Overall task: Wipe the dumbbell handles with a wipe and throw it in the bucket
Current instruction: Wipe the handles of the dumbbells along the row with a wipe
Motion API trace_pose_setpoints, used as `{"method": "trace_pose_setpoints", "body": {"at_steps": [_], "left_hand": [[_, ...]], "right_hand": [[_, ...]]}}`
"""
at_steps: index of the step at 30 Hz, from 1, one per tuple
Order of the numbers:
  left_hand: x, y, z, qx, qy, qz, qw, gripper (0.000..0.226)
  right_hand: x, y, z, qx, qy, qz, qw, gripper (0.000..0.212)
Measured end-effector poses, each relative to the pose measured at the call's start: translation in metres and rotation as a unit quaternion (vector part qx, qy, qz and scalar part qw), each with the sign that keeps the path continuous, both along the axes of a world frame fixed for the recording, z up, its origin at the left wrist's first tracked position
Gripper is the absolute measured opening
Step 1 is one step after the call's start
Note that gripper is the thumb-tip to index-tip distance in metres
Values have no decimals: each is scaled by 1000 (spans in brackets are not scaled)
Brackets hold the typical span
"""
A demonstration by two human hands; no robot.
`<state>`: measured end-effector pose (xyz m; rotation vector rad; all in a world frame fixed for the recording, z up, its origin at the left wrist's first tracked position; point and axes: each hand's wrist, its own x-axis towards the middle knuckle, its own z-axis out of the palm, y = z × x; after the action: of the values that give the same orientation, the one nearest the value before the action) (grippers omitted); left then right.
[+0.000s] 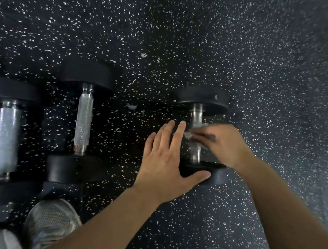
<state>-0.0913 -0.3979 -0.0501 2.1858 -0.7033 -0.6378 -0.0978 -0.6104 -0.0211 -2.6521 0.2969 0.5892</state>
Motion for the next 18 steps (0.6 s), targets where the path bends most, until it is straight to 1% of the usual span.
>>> {"method": "trace_pose_setpoints", "body": {"at_steps": [2,4,6,8,9,10,11,12,14,16,18], "left_hand": [[0,-9,2,-7,5,7,1000,120],[0,-13,1,-10,9,11,1000,119],[-1,-14,-2,-10,7,10,1000,119],[-3,-15,-6,-11,5,11,1000,118],[-4,-16,-8,-9,6,11,1000,119],[-6,-18,-10,-6,10,13,1000,120],[-7,-21,-11,-2,18,15,1000,122],[-9,-24,-11,2,28,16,999,124],[-9,-31,-10,8,40,14,999,127],[-9,-36,-8,11,38,11,999,128],[-8,-35,-6,20,31,8,999,128]], "right_hand": [[4,-3,-1,-54,-53,-10,997,53],[4,-5,-1,-74,-71,4,995,49],[0,-5,3,-71,-27,52,996,51],[-6,-5,10,-49,62,100,992,55],[-8,-6,12,-39,94,115,988,53],[-10,-8,13,-31,105,117,987,50],[-11,-10,13,-27,95,99,990,50],[-13,-13,12,-29,64,71,995,51],[-15,-21,6,-41,-30,13,999,43],[-14,-26,2,-41,-91,-33,994,39],[-16,-26,4,-35,-89,-51,994,42]]}}
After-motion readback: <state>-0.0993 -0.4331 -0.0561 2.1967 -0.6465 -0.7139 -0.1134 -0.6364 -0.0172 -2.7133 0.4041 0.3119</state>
